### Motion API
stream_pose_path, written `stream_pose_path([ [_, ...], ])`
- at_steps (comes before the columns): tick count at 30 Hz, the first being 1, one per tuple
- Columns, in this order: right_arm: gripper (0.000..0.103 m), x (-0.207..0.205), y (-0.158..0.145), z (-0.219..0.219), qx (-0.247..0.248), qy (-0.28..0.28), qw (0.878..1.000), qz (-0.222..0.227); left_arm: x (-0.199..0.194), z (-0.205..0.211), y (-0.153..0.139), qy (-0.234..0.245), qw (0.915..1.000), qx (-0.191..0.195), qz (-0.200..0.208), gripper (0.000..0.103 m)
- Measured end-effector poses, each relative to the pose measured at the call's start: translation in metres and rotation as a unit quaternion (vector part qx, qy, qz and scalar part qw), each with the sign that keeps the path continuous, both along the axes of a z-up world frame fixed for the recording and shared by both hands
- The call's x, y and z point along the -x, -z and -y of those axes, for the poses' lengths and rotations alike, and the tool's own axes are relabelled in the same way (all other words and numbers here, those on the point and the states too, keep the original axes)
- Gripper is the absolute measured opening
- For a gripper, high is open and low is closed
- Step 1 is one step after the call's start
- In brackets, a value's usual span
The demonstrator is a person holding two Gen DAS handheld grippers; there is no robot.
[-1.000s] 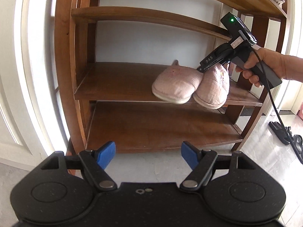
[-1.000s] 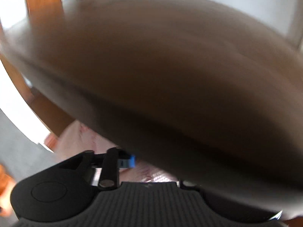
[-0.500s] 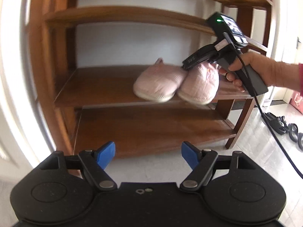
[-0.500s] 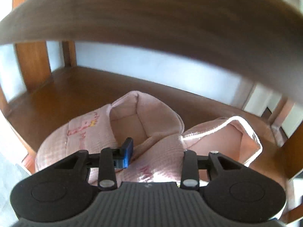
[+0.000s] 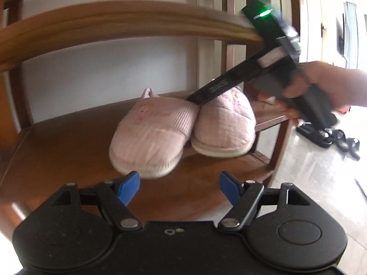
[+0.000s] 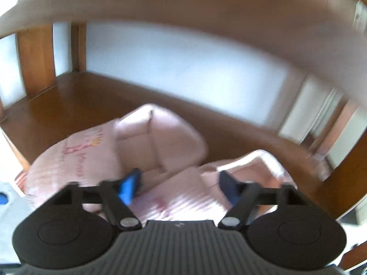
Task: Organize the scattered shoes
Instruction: 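Carry the pink slippers onto the middle shelf and open the right tool, then push the pink slippers deeper onto the shelf with the right tool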
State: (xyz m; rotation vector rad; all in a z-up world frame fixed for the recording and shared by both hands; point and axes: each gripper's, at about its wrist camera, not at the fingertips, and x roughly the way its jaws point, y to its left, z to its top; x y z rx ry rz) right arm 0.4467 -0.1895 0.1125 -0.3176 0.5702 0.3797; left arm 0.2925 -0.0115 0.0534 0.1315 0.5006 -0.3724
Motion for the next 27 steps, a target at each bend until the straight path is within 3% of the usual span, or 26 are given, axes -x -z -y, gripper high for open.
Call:
stream_pose_path([
  [3,0.094,0.018,-0.014,0.016,-0.011,0.017,0.998,0.06,-0.018,0.012,-0.004,0.002,0.9999,0.0,0.01,0.075],
  [8,0.094,0.057,-0.023,0.025,-0.028,0.023,0.995,0.091,-0.017,0.025,-0.016,0.003,0.9995,-0.001,0.03,0.075],
  [13,0.093,0.113,-0.03,0.047,-0.175,-0.039,0.983,0.05,0.032,-0.001,-0.004,-0.024,0.999,-0.021,0.033,0.076],
  [14,0.093,0.12,-0.028,0.043,-0.208,-0.071,0.975,0.026,0.043,-0.008,-0.001,-0.03,0.9987,-0.026,0.031,0.077],
  [18,0.093,0.111,-0.012,0.03,-0.308,-0.112,0.943,-0.057,0.071,-0.034,0.014,-0.061,0.9973,-0.041,-0.008,0.077],
  [22,0.093,0.089,0.019,0.009,-0.345,-0.116,0.919,-0.152,0.083,-0.049,0.023,-0.078,0.9958,-0.033,-0.035,0.078],
  [24,0.091,0.079,0.039,0.002,-0.329,-0.092,0.921,-0.184,0.088,-0.052,0.025,-0.082,0.9955,-0.027,-0.038,0.078],
  [27,0.082,0.075,0.041,0.013,-0.295,-0.059,0.94,-0.158,0.094,-0.053,0.023,-0.077,0.9963,-0.015,-0.035,0.078],
])
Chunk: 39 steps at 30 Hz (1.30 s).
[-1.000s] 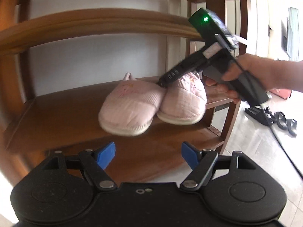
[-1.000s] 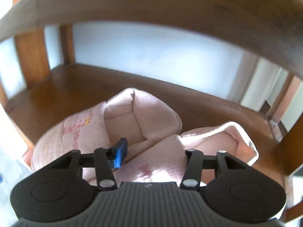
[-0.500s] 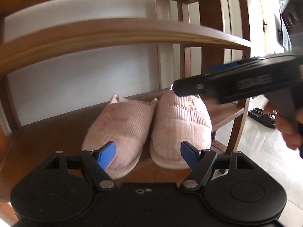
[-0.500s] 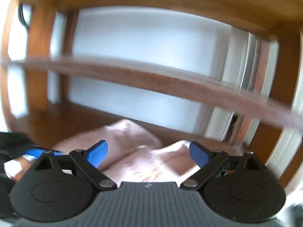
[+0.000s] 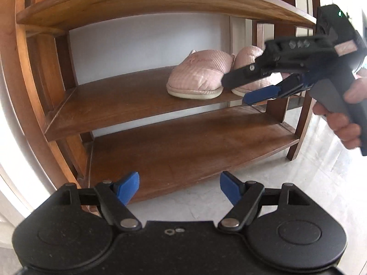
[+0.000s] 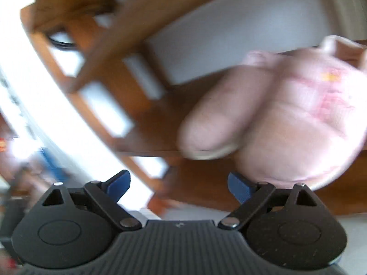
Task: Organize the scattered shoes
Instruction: 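Push the pink slippers deeper onto the shelf with the right tool, then move the right tool down to the orange slides on the floor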
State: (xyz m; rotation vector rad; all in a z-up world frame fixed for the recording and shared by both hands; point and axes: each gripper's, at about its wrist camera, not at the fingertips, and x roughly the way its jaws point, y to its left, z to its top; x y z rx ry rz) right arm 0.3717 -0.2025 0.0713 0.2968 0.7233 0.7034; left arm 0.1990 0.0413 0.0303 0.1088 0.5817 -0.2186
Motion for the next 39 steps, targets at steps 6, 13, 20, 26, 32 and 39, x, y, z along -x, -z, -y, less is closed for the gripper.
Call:
stream_pose_path([
  [6,0.083,0.024,-0.019,0.0,0.118,0.065,0.989,0.064,0.005,0.003,-0.006,0.017,0.9995,0.01,0.026,0.081],
  [13,0.083,0.023,-0.025,-0.059,-0.017,-0.031,0.998,0.045,0.012,0.006,-0.013,0.004,0.9993,0.021,0.031,0.081],
  [20,0.081,-0.017,-0.002,-0.099,-0.056,-0.04,0.998,0.004,0.019,0.0,-0.014,-0.006,0.9995,0.02,0.025,0.082],
  [26,0.083,-0.003,-0.017,-0.069,0.07,0.069,0.993,0.06,0.022,-0.017,-0.017,-0.02,0.9992,0.02,0.028,0.082],
  [32,0.084,0.028,-0.033,-0.028,0.05,0.126,0.988,0.075,0.025,-0.039,-0.024,-0.027,0.9993,0.014,0.024,0.082],
  [39,0.085,0.088,-0.023,-0.099,0.063,0.007,0.995,0.072,0.045,-0.096,-0.04,-0.069,0.9958,-0.041,0.044,0.082],
])
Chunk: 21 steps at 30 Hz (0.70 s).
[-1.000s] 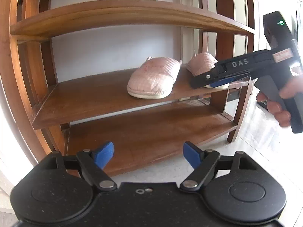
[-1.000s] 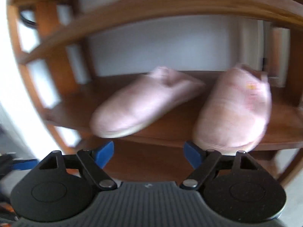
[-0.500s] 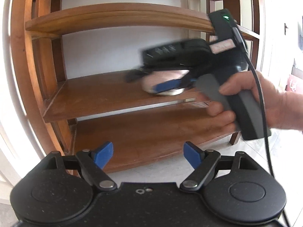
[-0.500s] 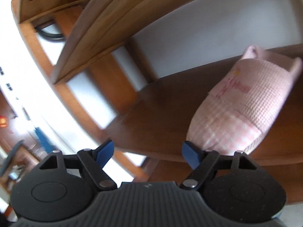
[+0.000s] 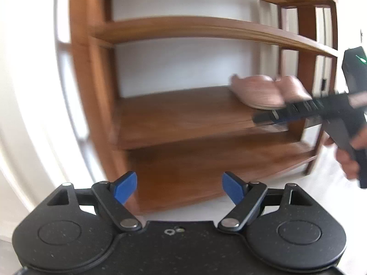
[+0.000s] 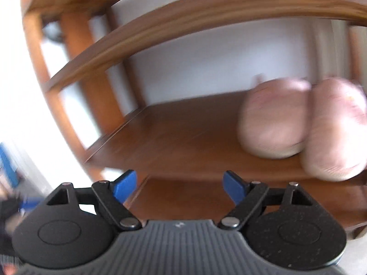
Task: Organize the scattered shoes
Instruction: 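Move the right tool down to the orange slides on the floor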
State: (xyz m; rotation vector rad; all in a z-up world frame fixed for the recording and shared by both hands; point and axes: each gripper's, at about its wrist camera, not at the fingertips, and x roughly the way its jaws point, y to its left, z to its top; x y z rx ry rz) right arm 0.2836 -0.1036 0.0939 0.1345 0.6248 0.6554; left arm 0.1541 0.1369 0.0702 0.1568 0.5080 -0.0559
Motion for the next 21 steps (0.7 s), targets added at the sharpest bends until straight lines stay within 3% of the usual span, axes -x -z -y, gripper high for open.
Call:
stream_pose_path([
  [9,0.085,0.044,0.045,-0.107,0.058,-0.122,0.99,-0.029,0.045,-0.067,0.002,-0.052,0.9946,-0.087,-0.02,0.082],
  [14,0.085,0.076,0.061,-0.162,0.079,-0.188,0.978,-0.042,0.076,-0.11,-0.003,-0.104,0.9902,-0.084,-0.04,0.082],
  [19,0.085,0.116,0.088,-0.223,0.094,-0.324,0.937,-0.088,0.134,-0.145,0.01,-0.173,0.9779,-0.085,-0.081,0.073],
  [21,0.085,0.15,0.104,-0.255,0.096,-0.406,0.903,-0.105,0.16,-0.154,0.016,-0.202,0.9708,-0.088,-0.096,0.068],
])
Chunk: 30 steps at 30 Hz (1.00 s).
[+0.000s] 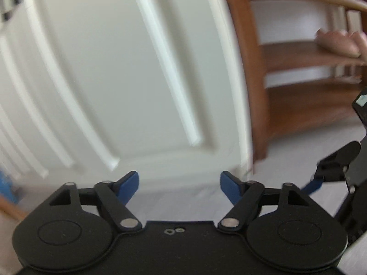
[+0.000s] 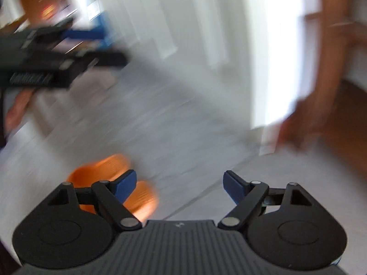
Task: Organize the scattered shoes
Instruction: 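Move the right tool down to the orange slides on the floor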
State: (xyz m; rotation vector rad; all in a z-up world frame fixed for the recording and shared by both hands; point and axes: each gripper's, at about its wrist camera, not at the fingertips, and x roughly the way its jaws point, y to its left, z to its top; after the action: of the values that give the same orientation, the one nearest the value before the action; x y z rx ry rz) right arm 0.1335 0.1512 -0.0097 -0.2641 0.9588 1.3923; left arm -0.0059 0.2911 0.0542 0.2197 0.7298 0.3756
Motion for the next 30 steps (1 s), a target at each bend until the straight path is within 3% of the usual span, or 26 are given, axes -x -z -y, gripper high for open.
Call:
stream_pose_path([
  [5,0.085,0.072,0.026,-0.062,0.014,-0.155,0.987,-0.029,0.066,-0.015,0.008,-0.069,0.9972,0.009,-0.028,0.063],
  [8,0.085,0.09,0.038,-0.084,0.029,-0.194,0.98,-0.031,0.082,-0.026,0.01,-0.082,0.996,-0.001,-0.035,0.066],
  [10,0.085,0.1,0.048,-0.102,0.048,-0.204,0.976,-0.056,0.089,-0.037,0.011,-0.095,0.995,0.003,-0.03,0.067],
  [14,0.085,0.107,0.066,-0.125,0.087,-0.181,0.976,-0.089,0.101,-0.047,0.008,-0.106,0.9942,0.016,-0.008,0.072],
  [19,0.085,0.115,0.09,-0.15,0.137,-0.171,0.956,-0.196,0.103,-0.048,0.012,-0.108,0.9941,0.014,0.005,0.073],
  [23,0.085,0.129,0.095,-0.164,0.128,-0.161,0.955,-0.216,0.108,-0.055,0.013,-0.112,0.9932,0.026,0.015,0.073],
  [28,0.083,0.129,0.085,-0.169,0.1,-0.151,0.963,-0.198,0.118,-0.063,0.014,-0.126,0.991,0.038,0.022,0.074],
  [30,0.085,0.117,0.094,-0.171,0.12,-0.101,0.954,-0.256,0.123,-0.066,0.014,-0.131,0.9904,0.037,0.024,0.074],
])
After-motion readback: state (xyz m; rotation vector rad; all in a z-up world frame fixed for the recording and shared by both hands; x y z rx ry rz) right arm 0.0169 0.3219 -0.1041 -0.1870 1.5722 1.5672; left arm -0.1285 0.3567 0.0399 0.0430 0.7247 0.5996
